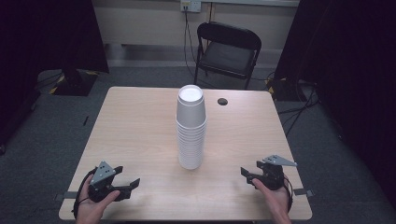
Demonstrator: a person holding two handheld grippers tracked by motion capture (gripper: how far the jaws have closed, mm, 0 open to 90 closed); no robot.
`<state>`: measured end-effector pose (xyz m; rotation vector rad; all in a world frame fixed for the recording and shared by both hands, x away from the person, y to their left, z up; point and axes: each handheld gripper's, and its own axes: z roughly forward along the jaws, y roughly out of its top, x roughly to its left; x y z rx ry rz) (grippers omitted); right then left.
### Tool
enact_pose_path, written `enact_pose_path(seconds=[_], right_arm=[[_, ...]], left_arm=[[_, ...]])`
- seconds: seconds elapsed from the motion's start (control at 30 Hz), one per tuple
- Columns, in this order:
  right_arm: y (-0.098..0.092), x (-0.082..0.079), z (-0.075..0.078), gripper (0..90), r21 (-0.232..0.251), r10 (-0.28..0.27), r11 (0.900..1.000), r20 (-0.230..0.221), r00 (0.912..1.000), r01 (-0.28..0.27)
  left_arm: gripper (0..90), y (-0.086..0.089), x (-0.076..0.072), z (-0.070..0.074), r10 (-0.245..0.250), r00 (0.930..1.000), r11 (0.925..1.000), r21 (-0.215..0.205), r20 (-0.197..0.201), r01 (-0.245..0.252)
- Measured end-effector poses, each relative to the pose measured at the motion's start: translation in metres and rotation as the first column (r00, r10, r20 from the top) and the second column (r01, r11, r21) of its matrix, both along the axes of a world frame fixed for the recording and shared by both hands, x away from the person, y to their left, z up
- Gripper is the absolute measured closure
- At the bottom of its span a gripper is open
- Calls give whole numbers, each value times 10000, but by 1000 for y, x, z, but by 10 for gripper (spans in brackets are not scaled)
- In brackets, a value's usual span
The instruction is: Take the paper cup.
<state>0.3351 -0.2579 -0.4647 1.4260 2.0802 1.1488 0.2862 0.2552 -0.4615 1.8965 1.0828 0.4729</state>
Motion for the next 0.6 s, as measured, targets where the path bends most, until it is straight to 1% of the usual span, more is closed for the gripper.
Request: enact_pose_path(seconds=[0.03, 0.1, 0.17, 0.2, 0.23, 0.27, 0.3, 0.33, 0.37, 0.43, 0.53, 0.57, 0.6], right_arm=[[0, 0, 0, 237, 45, 17, 10000, 74, 10000, -18], [0, 0, 1, 236, 69, 53, 10000, 58, 10000, -54], [1, 0, 3, 233, 178, 137, 9997, 201, 9997, -140], [2, 0, 4, 226, 231, 158, 9996, 189, 9997, -163], [4, 0, 4, 223, 253, 273, 9993, 163, 9995, -277], [5, 0, 5, 217, 246, 392, 9989, 215, 9990, -397], [7, 0, 6, 212, 292, 451, 9985, 278, 9986, -459], [8, -1, 7, 212, 341, 543, 9979, 314, 9980, -553], [9, -1, 8, 211, 354, 612, 9974, 347, 9975, -624], [12, -1, 9, 211, 383, 765, 9962, 429, 9961, -782], [14, -2, 10, 207, 333, 875, 9955, 481, 9950, -891], [16, -4, 12, 209, 391, 1011, 9939, 462, 9938, -1030], [17, -4, 12, 209, 364, 1053, 9936, 493, 9932, -1072]], left_arm=[[167, 0, 0, 0, 8, 10000, 10000, -30, -21, -8], [166, 0, 0, -1, -22, 10000, 10000, -17, -24, 22], [165, -1, 1, 0, -81, 9999, 9998, -153, 79, 82], [162, -1, 2, 0, -62, 9999, 9998, -201, 93, 64], [162, -1, 3, 1, -55, 9999, 9999, -135, 115, 56], [161, -2, 3, 0, -49, 10000, 9998, -172, 70, 51], [161, -2, 4, 0, -61, 10000, 9999, -86, 54, 62], [161, -2, 4, -1, -69, 10000, 9999, -122, -20, 68], [161, -2, 4, -2, -77, 10000, 10000, -53, -22, 76], [162, -3, 3, -2, -55, 10000, 9999, -109, -54, 55], [161, -2, 2, 0, -66, 10000, 10000, -43, 24, 66], [161, -2, 2, 0, -11, 10000, 9999, -104, 10, 11], [162, -2, 2, -1, -32, 10000, 10000, -55, 8, 32]])
